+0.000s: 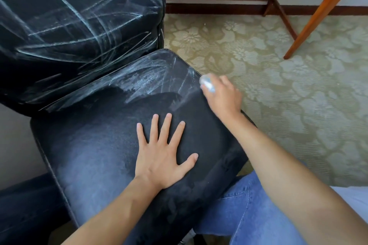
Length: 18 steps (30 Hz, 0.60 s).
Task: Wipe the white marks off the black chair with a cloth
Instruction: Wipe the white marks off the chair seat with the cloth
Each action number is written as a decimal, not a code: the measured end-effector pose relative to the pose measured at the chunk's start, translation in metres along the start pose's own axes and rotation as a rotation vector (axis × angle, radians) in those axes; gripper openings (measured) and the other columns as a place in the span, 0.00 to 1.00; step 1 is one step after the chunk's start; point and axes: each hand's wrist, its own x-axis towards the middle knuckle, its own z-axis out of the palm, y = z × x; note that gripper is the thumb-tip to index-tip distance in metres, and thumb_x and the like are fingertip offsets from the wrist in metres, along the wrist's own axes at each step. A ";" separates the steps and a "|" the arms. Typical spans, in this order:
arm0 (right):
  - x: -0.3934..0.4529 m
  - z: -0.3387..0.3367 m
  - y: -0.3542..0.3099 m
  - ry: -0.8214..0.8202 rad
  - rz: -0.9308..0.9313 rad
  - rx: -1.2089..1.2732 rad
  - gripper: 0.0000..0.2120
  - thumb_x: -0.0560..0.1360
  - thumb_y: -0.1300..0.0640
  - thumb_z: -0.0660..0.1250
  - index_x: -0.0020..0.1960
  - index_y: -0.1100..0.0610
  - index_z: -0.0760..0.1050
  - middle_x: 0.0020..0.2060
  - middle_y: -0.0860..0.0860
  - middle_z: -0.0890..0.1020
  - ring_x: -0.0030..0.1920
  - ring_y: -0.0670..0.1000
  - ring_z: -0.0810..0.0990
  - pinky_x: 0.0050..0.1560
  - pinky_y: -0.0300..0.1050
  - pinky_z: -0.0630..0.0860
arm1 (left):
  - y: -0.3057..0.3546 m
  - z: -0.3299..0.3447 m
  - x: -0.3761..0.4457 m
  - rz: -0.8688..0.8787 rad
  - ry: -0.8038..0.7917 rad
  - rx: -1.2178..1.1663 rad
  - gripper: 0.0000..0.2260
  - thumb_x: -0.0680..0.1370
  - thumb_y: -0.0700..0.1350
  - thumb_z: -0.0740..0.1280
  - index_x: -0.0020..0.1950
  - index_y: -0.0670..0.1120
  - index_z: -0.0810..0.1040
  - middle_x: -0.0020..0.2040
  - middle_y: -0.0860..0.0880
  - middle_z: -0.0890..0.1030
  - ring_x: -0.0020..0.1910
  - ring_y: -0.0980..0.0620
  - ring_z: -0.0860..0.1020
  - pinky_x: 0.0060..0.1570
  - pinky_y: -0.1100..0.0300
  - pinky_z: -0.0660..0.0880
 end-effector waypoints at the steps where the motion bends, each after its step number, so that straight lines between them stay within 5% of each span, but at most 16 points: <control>1: 0.009 0.000 0.009 0.005 0.093 0.010 0.17 0.82 0.41 0.62 0.67 0.46 0.75 0.56 0.52 0.79 0.55 0.61 0.80 0.48 0.51 0.72 | 0.000 0.001 0.000 0.000 0.003 0.001 0.41 0.78 0.77 0.45 0.85 0.56 0.56 0.86 0.45 0.52 0.84 0.36 0.46 0.77 0.27 0.43; 4: 0.008 -0.002 -0.004 0.000 0.063 0.041 0.16 0.81 0.41 0.62 0.65 0.46 0.76 0.55 0.52 0.80 0.53 0.62 0.80 0.46 0.49 0.70 | 0.000 0.001 0.001 -0.007 0.012 0.004 0.41 0.77 0.77 0.45 0.85 0.57 0.55 0.86 0.43 0.50 0.84 0.36 0.44 0.76 0.27 0.43; 8: -0.046 0.004 -0.063 -0.058 -0.432 0.222 0.14 0.77 0.38 0.68 0.58 0.43 0.82 0.49 0.46 0.82 0.48 0.52 0.82 0.36 0.49 0.79 | 0.000 0.000 0.000 -0.028 0.020 -0.005 0.41 0.77 0.77 0.46 0.85 0.58 0.56 0.85 0.38 0.49 0.84 0.34 0.43 0.76 0.26 0.43; 10: -0.045 0.004 -0.065 -0.073 -0.511 0.263 0.13 0.77 0.38 0.69 0.58 0.41 0.81 0.49 0.45 0.82 0.48 0.51 0.82 0.35 0.49 0.79 | 0.001 0.001 -0.001 -0.048 0.023 -0.019 0.40 0.77 0.78 0.47 0.85 0.59 0.56 0.85 0.36 0.50 0.84 0.32 0.44 0.76 0.26 0.43; 15: 0.019 0.009 -0.012 -0.011 -0.012 0.052 0.13 0.80 0.40 0.63 0.63 0.42 0.74 0.54 0.49 0.77 0.53 0.60 0.79 0.47 0.51 0.74 | 0.002 0.004 -0.002 -0.056 0.050 -0.022 0.40 0.77 0.77 0.50 0.84 0.59 0.60 0.84 0.36 0.53 0.83 0.31 0.49 0.75 0.25 0.48; 18: 0.021 0.012 -0.018 -0.008 0.006 0.066 0.14 0.80 0.41 0.64 0.64 0.45 0.75 0.53 0.49 0.77 0.52 0.60 0.79 0.46 0.49 0.73 | 0.001 0.004 -0.002 -0.059 0.056 -0.028 0.40 0.77 0.77 0.51 0.84 0.58 0.61 0.84 0.36 0.54 0.83 0.31 0.49 0.75 0.25 0.49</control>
